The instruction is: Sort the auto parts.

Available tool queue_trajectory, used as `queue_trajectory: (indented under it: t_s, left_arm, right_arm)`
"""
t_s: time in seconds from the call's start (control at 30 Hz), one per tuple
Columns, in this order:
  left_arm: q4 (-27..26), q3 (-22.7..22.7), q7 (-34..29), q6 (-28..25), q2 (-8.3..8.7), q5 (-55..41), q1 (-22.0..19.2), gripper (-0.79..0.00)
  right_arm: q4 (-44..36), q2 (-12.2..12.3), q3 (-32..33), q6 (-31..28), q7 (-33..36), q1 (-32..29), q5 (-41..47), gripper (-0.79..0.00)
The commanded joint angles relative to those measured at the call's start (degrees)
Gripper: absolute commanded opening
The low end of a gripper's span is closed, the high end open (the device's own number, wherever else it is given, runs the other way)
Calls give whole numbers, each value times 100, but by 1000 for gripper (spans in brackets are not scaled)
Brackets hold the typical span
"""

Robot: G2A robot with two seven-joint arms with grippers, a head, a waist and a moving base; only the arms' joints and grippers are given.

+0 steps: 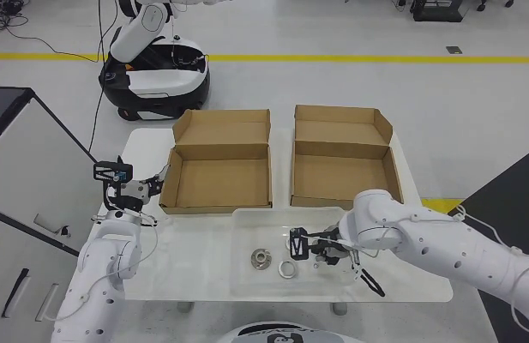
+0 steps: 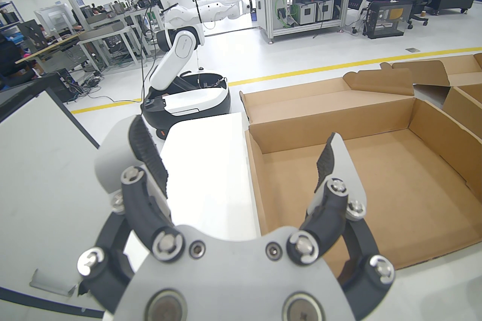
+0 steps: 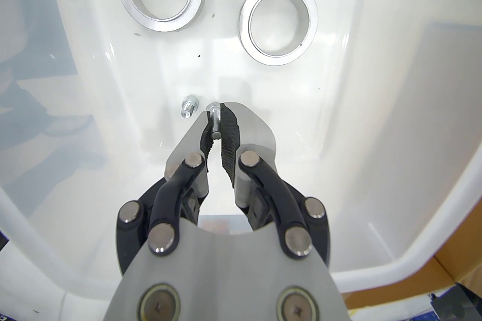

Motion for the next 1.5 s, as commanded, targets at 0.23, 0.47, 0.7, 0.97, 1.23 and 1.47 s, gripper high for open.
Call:
queue_trajectory:
  t_s: [0.23,0.47,0.7,0.97,1.23,1.47]
  left_arm:
    - [0,0,0,0,0,0,0,0]
    - [0,0,0,0,0,0,0,0]
    - [0,0,0,0,0,0,0,0]
    - [0,0,0,0,0,0,0,0]
    - [0,0,0,0,0,0,0,0]
    - [0,0,0,0,0,0,0,0]
  right_arm:
    - [-98,27,238,-166,126,32,110,-785]
    - [-425,188,721,-383,208,152,462,-785]
    - [-811,393,1237,-683,263,182,1043,-785]
    - [-1185,673,1651,-999,-53,202,1451,-785]
    - [-1201,913,1935,-1423,-477,299,1684,-785]
    - [-846,1166,2187,-1988,-1042,424,1816,-785]
